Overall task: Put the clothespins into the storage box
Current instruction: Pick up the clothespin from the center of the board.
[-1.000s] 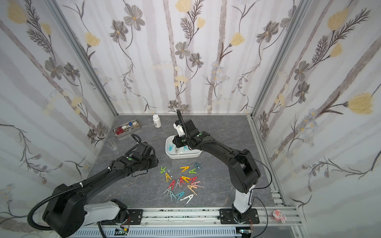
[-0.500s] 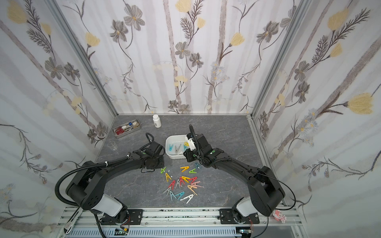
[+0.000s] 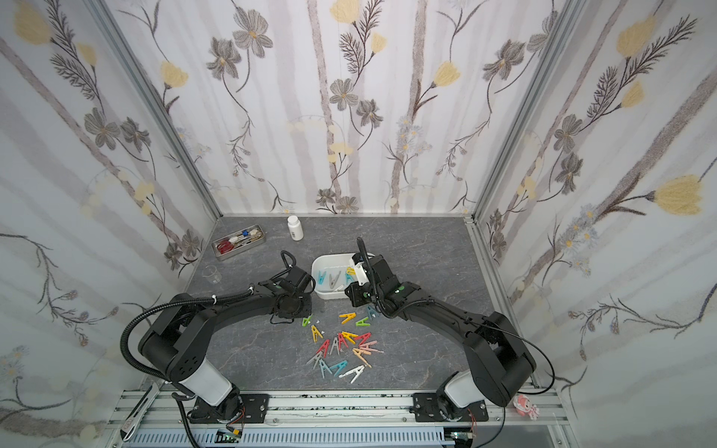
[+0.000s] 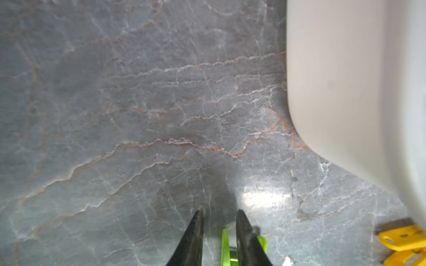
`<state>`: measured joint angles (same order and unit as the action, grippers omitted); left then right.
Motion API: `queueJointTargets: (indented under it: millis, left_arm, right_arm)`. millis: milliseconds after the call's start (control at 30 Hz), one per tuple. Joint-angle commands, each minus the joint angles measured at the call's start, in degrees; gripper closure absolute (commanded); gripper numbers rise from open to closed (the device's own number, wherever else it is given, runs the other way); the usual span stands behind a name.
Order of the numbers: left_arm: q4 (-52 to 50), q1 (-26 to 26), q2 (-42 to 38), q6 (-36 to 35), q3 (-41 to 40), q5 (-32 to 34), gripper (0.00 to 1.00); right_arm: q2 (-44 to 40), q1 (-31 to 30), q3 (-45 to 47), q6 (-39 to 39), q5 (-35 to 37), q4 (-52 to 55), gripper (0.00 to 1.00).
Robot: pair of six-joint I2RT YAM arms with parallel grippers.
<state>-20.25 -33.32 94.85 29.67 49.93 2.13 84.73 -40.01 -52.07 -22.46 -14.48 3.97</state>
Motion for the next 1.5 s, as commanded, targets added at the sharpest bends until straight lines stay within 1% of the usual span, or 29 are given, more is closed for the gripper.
queueJointTargets:
  millis: [0,267,700,900,1133,1333,1467]
  left_arm:
    - [-0.6,0.0,1.0,-0.3,-0.4,-1.4,0.75]
    - [-1.4,0.0,1.0,-1.5,-0.6,-1.7,0.75]
    - [-3.3,-0.2,-0.3,-1.5,-2.2,-1.2,0.72]
    - [-4.7,-0.3,-0.9,-1.6,-2.5,-0.2,0.71]
    - [-5.8,-0.2,-2.2,-1.7,-1.8,2.8,0.71]
    - [-5.6,-0.5,-1.8,-2.4,-1.9,-0.7,0.70]
    - [-5.4,-0.8,-1.8,-2.4,-2.6,-1.1,0.70]
  right_arm:
    - [0.6,-0.1,-0.3,-0.2,-0.5,-2.1,0.81]
    - [1.3,-0.2,-0.9,-0.3,-0.8,-2.3,0.81]
    - [1.4,-0.2,-0.7,-0.6,-1.1,-2.6,0.81]
    - [1.5,-0.3,-0.5,-0.6,-1.0,-2.8,0.81]
    - [1.5,-0.5,-0.5,-0.6,-1.1,-2.8,0.81]
    - [1.5,-0.4,-0.5,-0.7,-1.0,-2.8,0.81]
    - [1.6,-0.4,-0.6,-0.7,-1.0,-2.9,0.81]
